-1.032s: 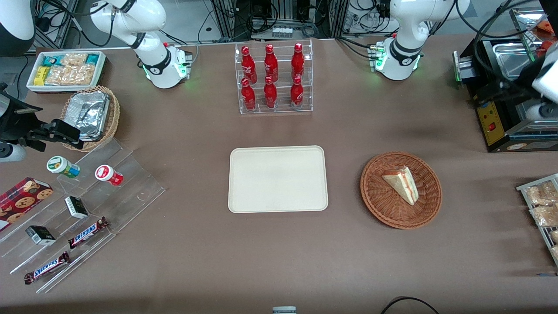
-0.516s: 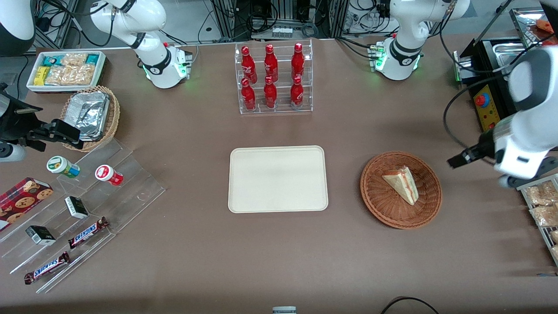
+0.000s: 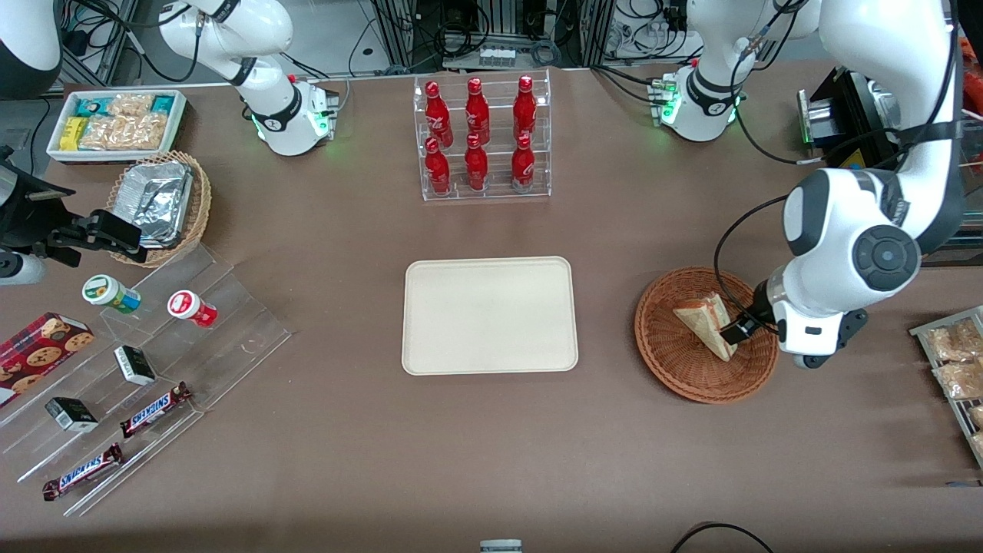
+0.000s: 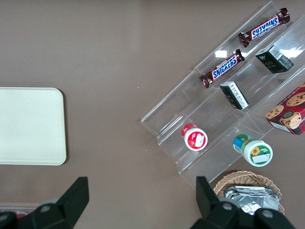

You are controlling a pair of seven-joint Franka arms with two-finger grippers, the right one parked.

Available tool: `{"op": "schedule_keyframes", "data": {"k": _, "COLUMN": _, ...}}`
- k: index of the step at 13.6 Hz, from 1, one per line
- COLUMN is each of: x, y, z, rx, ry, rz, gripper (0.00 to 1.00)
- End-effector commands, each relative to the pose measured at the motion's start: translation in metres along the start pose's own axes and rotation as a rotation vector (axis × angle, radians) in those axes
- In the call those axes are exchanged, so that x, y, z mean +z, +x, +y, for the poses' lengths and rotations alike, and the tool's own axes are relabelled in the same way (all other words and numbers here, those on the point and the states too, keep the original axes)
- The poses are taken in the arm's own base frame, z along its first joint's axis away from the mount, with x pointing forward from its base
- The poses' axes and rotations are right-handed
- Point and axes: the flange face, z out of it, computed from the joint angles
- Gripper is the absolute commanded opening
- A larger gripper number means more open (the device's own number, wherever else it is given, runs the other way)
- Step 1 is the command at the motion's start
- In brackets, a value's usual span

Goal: Place sandwich from basket to tray
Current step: 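Lower the open left gripper onto the wrapped sandwich in the wicker basket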

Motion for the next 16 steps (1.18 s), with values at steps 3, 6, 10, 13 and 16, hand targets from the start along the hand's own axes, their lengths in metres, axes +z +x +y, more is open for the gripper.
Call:
{"op": "schedule_keyframes", "data": {"k": 3, "x": 0.049, "y": -0.024, "z": -0.013, "rx": -0.043, "ry": -0.04, "rz": 0.046, "gripper": 1.0}}
{"op": "schedule_keyframes", "data": {"k": 6, "x": 0.07, "y": -0.03, "z": -0.02, "rx": -0.053, "ry": -0.068, "rz": 0.07, "gripper": 1.0}}
{"op": "schedule_keyframes", "data": {"k": 10, "x": 0.092, "y": -0.036, "z": -0.025, "rx": -0.06, "ry": -0.082, "rz": 0.08, "gripper": 1.0}}
{"op": "schedule_keyframes", "data": {"k": 13, "x": 0.103, "y": -0.046, "z": -0.015, "rx": -0.038, "ry": -0.073, "rz": 0.071, "gripper": 1.0}}
{"op": "schedule_keyframes", "data": {"k": 16, "x": 0.114, "y": -0.048, "z": -0.012, "rx": -0.053, "ry": -0.07, "rz": 0.071, "gripper": 0.67}}
